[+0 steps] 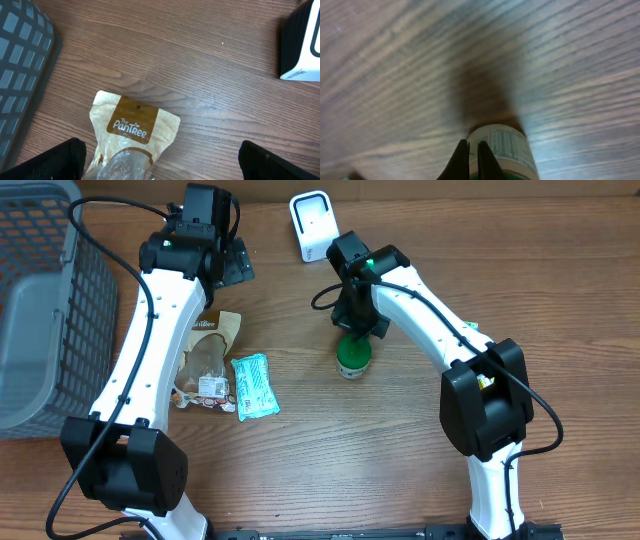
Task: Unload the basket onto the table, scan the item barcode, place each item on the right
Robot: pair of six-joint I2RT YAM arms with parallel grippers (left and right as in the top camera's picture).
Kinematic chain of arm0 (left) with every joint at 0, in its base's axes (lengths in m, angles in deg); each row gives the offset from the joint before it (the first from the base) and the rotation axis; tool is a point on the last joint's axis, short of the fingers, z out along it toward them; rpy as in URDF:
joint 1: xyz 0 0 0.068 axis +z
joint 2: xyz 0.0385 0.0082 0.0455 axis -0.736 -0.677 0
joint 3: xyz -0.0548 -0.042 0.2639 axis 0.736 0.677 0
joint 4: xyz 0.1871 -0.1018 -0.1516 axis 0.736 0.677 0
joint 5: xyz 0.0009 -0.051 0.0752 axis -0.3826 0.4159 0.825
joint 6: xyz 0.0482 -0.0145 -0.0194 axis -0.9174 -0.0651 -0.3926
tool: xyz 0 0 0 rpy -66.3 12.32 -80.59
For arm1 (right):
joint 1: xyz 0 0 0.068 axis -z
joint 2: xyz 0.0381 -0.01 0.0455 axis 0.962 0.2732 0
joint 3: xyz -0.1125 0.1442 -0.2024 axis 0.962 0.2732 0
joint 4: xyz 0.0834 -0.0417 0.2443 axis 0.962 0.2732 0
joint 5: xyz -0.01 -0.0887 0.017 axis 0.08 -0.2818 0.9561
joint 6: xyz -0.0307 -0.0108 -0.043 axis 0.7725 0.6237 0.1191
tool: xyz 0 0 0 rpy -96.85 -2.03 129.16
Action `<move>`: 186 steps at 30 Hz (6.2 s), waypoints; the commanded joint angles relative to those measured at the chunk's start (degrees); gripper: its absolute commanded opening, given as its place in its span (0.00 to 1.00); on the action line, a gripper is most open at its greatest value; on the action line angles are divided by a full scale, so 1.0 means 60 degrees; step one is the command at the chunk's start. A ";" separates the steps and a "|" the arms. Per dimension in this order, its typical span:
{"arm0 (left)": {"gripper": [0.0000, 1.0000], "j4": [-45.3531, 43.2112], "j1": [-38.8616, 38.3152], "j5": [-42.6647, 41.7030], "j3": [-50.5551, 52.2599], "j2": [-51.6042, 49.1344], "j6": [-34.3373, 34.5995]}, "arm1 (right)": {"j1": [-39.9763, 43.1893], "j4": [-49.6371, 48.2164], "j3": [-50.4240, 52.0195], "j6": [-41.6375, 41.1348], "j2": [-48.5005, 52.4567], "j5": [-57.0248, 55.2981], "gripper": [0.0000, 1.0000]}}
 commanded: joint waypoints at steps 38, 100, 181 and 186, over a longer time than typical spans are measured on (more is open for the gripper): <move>1.00 -0.0044 -0.0036 0.0164 -0.0117 0.0142 -0.0109 | 0.1377 0.3147 -0.0907 0.0222 -0.0011 0.0586 0.04; 1.00 -0.0040 -0.0036 0.0164 -0.0117 0.0138 -0.0109 | -0.0743 0.3253 -0.1253 -0.1056 -0.0630 0.0011 1.00; 1.00 -0.0040 -0.0036 0.0164 -0.0117 0.0138 -0.0109 | -0.1792 -0.1537 0.1559 0.3020 -0.0627 -0.0146 1.00; 0.99 -0.0040 -0.0036 0.0164 -0.0117 0.0138 -0.0109 | -0.1792 -0.1541 0.1559 0.3024 -0.0627 0.0029 1.00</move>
